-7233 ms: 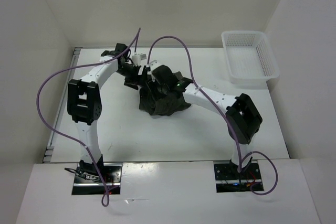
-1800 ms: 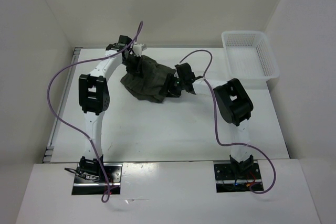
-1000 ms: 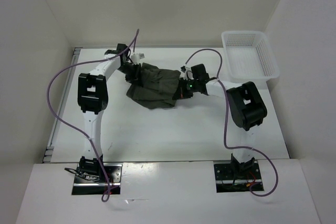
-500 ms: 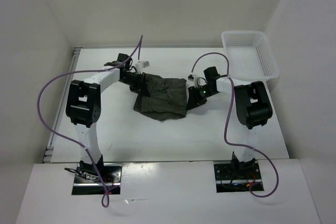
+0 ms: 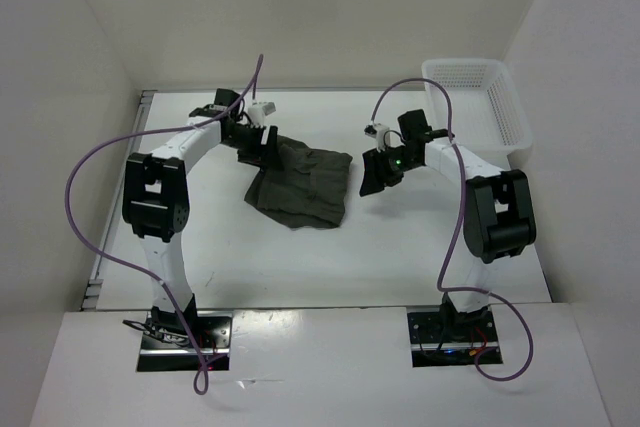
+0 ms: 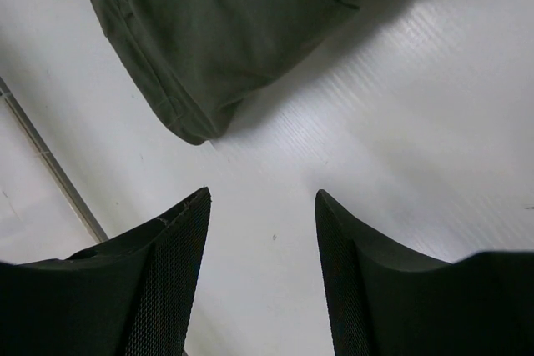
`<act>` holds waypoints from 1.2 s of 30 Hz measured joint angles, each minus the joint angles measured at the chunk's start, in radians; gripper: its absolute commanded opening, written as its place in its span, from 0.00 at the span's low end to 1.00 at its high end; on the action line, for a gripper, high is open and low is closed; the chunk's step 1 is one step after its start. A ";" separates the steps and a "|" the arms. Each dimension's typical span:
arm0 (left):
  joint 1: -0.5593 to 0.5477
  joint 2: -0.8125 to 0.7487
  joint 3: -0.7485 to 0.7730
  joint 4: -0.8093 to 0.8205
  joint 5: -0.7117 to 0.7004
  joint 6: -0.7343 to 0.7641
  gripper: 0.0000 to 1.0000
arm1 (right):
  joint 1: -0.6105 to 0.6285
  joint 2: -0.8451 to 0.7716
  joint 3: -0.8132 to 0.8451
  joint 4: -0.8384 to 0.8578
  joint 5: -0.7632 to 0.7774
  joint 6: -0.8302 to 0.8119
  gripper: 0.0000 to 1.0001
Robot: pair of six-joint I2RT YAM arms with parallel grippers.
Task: Fold and stack the shorts
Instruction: Fold the shorts
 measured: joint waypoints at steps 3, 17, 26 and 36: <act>0.000 -0.003 0.100 -0.022 -0.016 -0.001 0.82 | 0.000 -0.012 0.035 -0.018 0.006 -0.011 0.59; -0.068 0.100 0.288 -0.073 0.024 0.000 0.82 | 0.000 -0.047 0.050 -0.021 0.058 -0.006 0.61; -0.120 0.160 0.303 -0.098 -0.099 0.006 0.41 | 0.000 -0.047 0.054 -0.013 0.074 0.025 0.61; -0.093 0.173 0.305 -0.059 -0.150 0.018 0.07 | 0.000 -0.053 0.053 -0.010 0.079 0.037 0.61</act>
